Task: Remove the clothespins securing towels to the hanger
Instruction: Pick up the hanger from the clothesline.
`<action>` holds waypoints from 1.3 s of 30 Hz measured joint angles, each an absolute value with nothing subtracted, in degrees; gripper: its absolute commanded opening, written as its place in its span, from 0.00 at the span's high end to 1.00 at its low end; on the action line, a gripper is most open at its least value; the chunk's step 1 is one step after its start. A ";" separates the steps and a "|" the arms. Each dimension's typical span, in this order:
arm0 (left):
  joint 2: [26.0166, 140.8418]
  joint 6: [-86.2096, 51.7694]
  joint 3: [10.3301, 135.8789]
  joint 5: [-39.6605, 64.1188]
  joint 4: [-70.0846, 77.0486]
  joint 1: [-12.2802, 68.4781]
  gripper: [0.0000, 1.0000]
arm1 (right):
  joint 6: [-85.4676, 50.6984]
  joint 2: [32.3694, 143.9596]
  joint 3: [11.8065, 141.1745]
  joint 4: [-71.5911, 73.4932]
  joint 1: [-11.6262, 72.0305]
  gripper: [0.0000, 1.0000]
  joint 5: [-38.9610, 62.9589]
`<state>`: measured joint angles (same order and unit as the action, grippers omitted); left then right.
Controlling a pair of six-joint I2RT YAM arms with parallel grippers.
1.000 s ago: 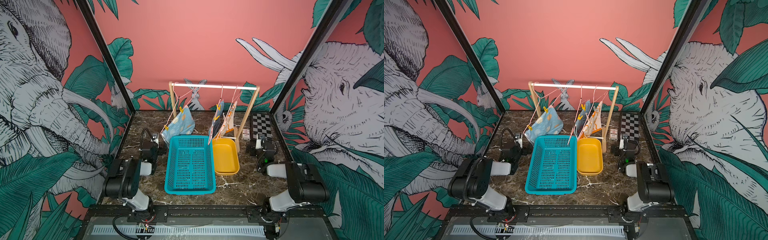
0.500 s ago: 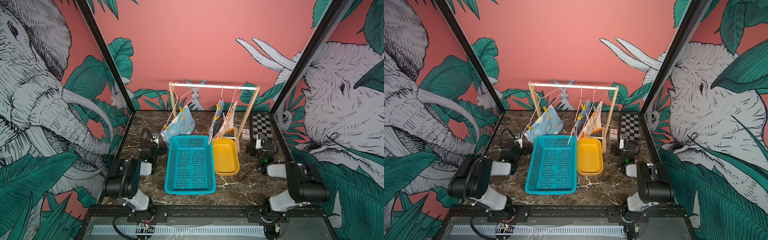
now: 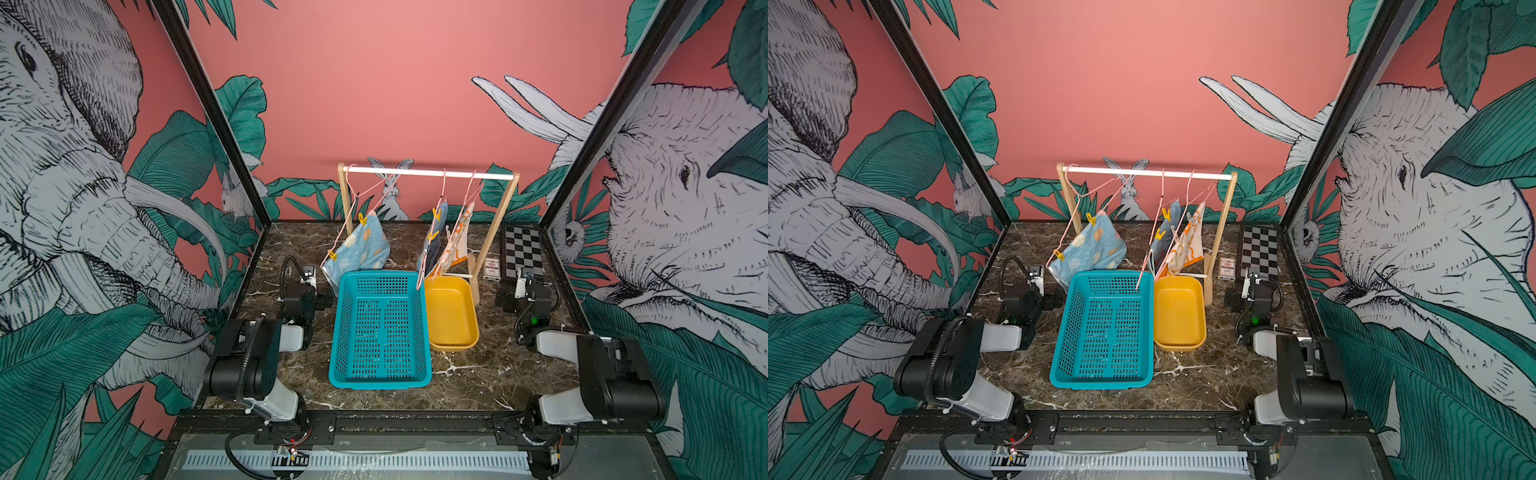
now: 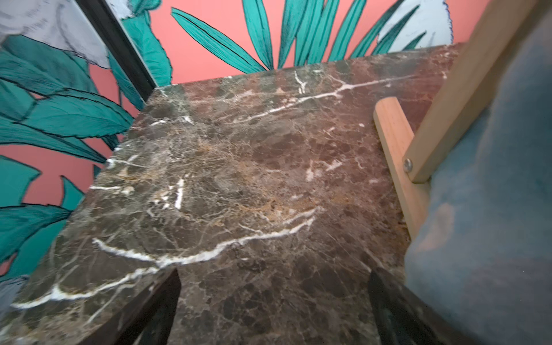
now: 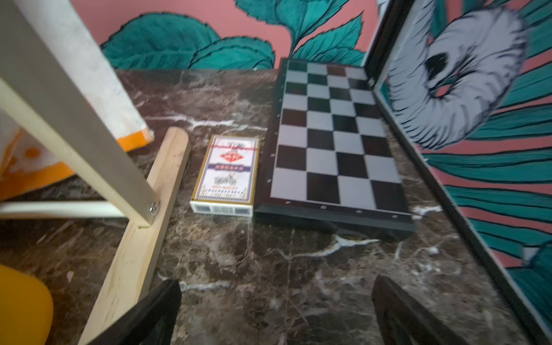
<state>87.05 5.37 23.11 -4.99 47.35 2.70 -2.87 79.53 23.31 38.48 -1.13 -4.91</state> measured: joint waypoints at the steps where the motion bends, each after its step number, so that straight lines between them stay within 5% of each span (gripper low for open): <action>1: 84.99 5.02 23.09 -5.89 46.09 2.68 0.00 | -3.22 77.91 23.31 37.87 -1.13 0.01 -6.07; 15: 63.55 1.04 31.46 -12.80 14.17 2.63 0.01 | -8.25 60.47 23.73 17.54 -1.13 0.01 -8.75; 27: 59.77 2.24 48.05 5.10 -6.46 2.52 0.17 | -10.13 52.47 27.35 4.93 -1.13 0.01 0.45; 39: 64.60 5.21 57.34 24.67 -11.05 2.87 0.32 | -10.33 53.63 28.14 1.98 -1.13 0.01 4.95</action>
<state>64.60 5.21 57.34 24.67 -11.05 2.87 -10.33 53.63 28.14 1.98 -1.13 4.95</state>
